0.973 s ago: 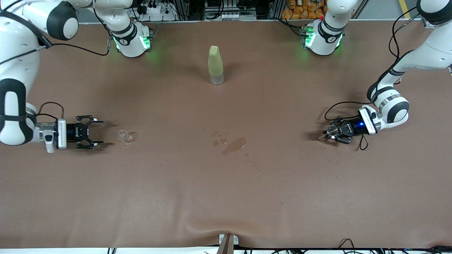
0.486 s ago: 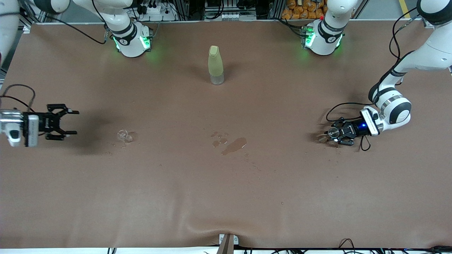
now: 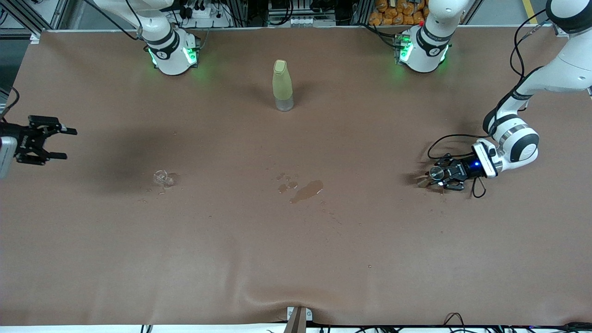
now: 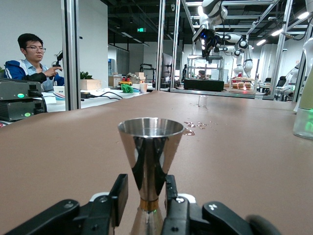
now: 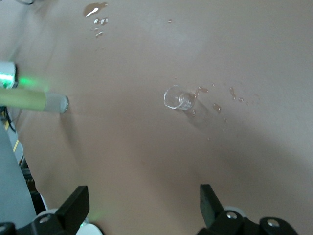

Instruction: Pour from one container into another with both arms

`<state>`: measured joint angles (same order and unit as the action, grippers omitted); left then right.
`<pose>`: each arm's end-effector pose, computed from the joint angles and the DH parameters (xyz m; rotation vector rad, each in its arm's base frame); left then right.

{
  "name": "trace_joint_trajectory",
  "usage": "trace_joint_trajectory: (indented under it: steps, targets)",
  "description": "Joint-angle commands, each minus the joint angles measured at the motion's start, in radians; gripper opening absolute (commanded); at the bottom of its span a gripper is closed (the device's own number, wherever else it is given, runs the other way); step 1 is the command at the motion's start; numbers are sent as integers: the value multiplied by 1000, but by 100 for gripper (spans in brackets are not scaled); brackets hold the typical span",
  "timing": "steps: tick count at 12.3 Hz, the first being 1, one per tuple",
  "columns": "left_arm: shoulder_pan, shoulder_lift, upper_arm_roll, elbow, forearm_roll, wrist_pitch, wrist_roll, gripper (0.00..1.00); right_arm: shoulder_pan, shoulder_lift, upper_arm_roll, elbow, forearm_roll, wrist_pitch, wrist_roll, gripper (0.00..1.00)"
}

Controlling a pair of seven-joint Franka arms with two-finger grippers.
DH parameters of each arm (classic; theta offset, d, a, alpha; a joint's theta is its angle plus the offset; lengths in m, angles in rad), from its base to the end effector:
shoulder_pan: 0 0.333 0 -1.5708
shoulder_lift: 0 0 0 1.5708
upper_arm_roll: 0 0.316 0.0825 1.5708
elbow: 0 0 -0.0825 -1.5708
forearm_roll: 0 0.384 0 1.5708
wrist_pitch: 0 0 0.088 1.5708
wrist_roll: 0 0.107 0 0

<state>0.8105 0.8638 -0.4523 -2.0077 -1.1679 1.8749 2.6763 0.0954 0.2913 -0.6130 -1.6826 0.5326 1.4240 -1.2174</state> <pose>0.5129 0.0945 0.0736 1.4749 -1.1025 1.3023 0.5433 -0.2064 0.4331 -2.4147 -0.7763 0.0405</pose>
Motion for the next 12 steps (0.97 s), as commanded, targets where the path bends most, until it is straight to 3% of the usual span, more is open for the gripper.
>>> trace_joint_trajectory:
  steps: [1,5,10,12]
  targets:
    - [1,1,6,-2,24,-20,2,52,61,-95,-14,-8,-95,12,185,100]
    - [7,3,9,3,24,-22,-6,62,121,-170,16,78,-213,20,441,100]
    - [7,0,47,4,27,-78,-12,62,86,-276,220,103,-338,10,774,100]
    - [9,-5,64,12,63,-97,-47,62,5,-308,355,103,-367,9,867,100]
